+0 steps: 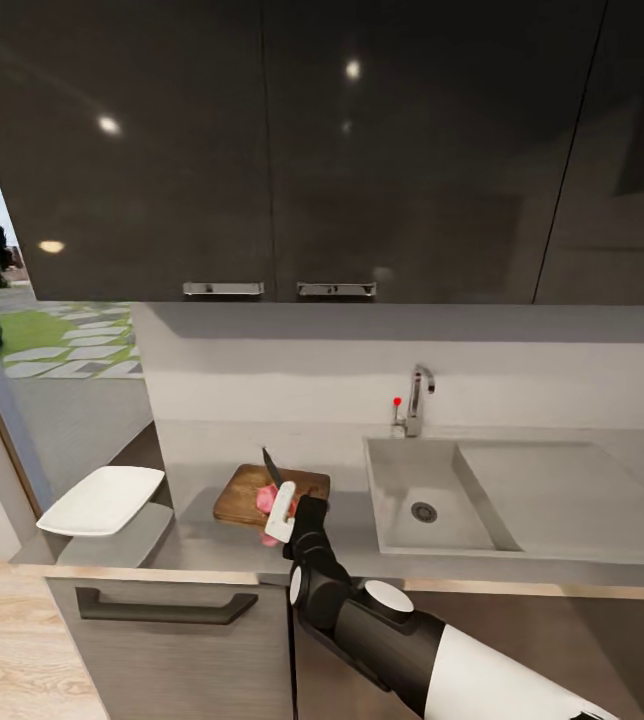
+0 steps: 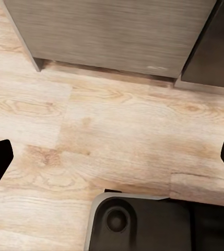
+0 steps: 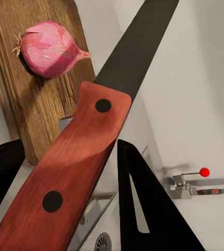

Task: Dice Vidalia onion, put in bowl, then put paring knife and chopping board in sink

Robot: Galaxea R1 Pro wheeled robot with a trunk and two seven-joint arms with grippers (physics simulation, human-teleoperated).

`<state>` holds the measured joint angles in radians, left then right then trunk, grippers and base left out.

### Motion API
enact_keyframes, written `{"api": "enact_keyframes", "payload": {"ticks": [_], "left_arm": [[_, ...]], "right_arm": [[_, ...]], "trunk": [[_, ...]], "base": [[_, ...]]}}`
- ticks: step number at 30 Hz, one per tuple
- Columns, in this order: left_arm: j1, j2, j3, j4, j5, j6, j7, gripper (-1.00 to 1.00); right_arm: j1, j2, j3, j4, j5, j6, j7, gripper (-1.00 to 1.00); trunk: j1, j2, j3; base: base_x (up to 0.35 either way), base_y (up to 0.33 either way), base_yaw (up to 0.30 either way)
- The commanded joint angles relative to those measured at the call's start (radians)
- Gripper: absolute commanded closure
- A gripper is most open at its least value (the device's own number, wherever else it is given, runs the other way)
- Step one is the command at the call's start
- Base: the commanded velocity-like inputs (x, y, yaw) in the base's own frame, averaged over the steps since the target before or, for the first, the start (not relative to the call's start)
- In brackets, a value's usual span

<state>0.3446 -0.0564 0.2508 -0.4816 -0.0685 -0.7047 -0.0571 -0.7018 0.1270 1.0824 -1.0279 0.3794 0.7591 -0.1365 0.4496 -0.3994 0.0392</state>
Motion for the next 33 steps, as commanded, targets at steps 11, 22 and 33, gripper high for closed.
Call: {"api": "enact_keyframes", "payload": {"ticks": [11, 22, 33], "left_arm": [[0.001, -0.002, 0.008, -0.002, -0.007, -0.001, -0.006, -1.0], [0.001, -0.002, 0.008, -0.002, -0.007, -0.001, -0.006, -1.0], [0.001, -0.002, 0.008, -0.002, -0.007, -0.001, -0.006, -1.0]], "right_arm": [[-0.001, 0.002, 0.004, 0.0, -0.002, -0.006, -0.006, 1.0], [-0.001, 0.006, 0.004, 0.001, -0.002, -0.006, -0.006, 1.0], [-0.001, 0.006, 0.004, 0.003, -0.025, -0.006, -0.005, 1.0]], "trunk": [[0.0, -0.001, 0.0], [0.0, -0.001, 0.0], [0.0, -0.001, 0.0]], "base": [[0.0, 0.0, 0.0], [0.0, 0.0, 0.0], [0.078, 0.091, 0.0]]}}
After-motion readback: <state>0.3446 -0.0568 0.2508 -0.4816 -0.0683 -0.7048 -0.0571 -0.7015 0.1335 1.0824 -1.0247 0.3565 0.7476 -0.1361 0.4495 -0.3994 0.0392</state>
